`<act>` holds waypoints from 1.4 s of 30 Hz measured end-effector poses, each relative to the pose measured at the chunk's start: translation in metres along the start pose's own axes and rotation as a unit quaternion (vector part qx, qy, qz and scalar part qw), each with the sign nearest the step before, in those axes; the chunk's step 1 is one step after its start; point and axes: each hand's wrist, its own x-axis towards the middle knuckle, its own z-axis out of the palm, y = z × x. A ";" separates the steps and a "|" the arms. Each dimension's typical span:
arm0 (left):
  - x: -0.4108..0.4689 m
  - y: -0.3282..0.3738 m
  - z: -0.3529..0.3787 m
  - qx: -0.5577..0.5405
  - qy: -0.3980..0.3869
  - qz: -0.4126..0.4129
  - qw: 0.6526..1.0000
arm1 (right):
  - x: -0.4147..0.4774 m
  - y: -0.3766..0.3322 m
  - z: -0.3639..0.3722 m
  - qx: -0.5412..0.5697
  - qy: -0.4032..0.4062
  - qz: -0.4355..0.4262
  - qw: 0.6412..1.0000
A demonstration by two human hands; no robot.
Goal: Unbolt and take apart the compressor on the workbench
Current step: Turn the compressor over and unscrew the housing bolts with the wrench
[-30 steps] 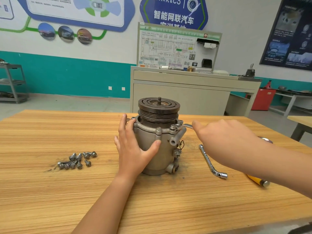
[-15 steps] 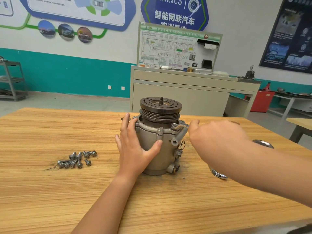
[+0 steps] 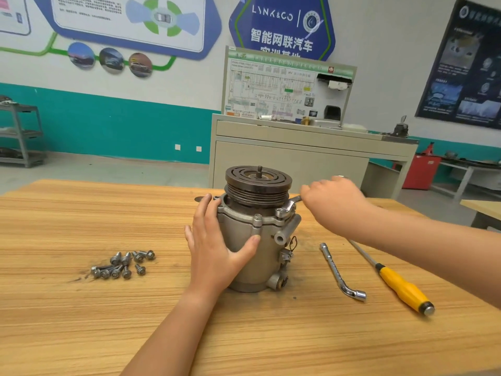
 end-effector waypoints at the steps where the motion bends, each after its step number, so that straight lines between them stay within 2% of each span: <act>1: 0.000 0.000 0.000 0.002 0.002 0.002 1.000 | 0.006 -0.003 0.007 0.016 0.023 -0.002 1.000; 5: 0.001 -0.001 0.000 0.004 0.001 0.003 1.000 | 0.011 0.001 0.027 0.016 0.073 -0.037 0.997; 7: 0.001 -0.002 0.000 0.002 -0.004 0.003 1.000 | 0.003 0.011 0.024 0.035 0.090 -0.021 0.995; 8: 0.002 -0.002 0.001 0.002 -0.004 0.004 1.000 | -0.004 0.015 0.020 0.070 0.116 0.005 0.991; 10: 0.002 -0.003 0.001 0.003 -0.004 0.006 1.000 | -0.024 0.017 0.005 0.216 0.153 0.063 0.962; 12: 0.002 -0.004 0.002 0.002 -0.004 0.006 1.000 | -0.047 0.014 -0.014 0.323 0.154 0.068 0.931; 14: 0.001 -0.003 0.002 0.002 -0.004 0.005 1.000 | -0.069 0.012 -0.028 0.290 0.103 0.038 0.951; 16: 0.001 -0.003 0.002 0.002 -0.004 0.004 1.000 | -0.080 0.010 -0.034 0.214 0.043 0.037 0.975; 19: 0.000 -0.002 0.002 0.002 -0.001 0.005 1.000 | -0.080 0.000 -0.041 0.105 -0.009 0.032 0.994; 22: 0.000 -0.002 0.002 0.006 -0.001 0.003 1.000 | -0.074 -0.007 -0.045 0.076 -0.030 0.015 0.997; 25: 0.001 0.000 0.001 0.009 0.001 0.004 1.000 | -0.070 -0.016 -0.053 0.037 -0.041 -0.068 0.996; 27: 0.001 0.001 0.000 0.010 0.000 0.002 1.000 | -0.074 -0.034 -0.058 0.020 -0.112 -0.162 0.980; 29: 0.000 0.000 0.000 0.009 0.000 0.003 1.000 | -0.081 -0.050 -0.056 0.027 -0.164 -0.204 0.965; 33: 0.003 0.000 0.001 0.008 0.001 0.010 1.000 | -0.081 -0.036 -0.061 0.060 -0.110 -0.099 0.987; 36: 0.003 0.001 0.001 0.006 0.002 0.012 1.000 | -0.078 -0.014 -0.069 0.029 -0.056 -0.010 0.998; 38: 0.003 0.001 0.001 0.007 0.000 0.010 1.000 | -0.076 -0.008 -0.074 0.014 -0.059 0.008 0.998; 42: 0.002 0.001 0.000 0.013 -0.002 0.010 1.000 | -0.073 -0.011 -0.078 0.006 -0.078 -0.012 0.997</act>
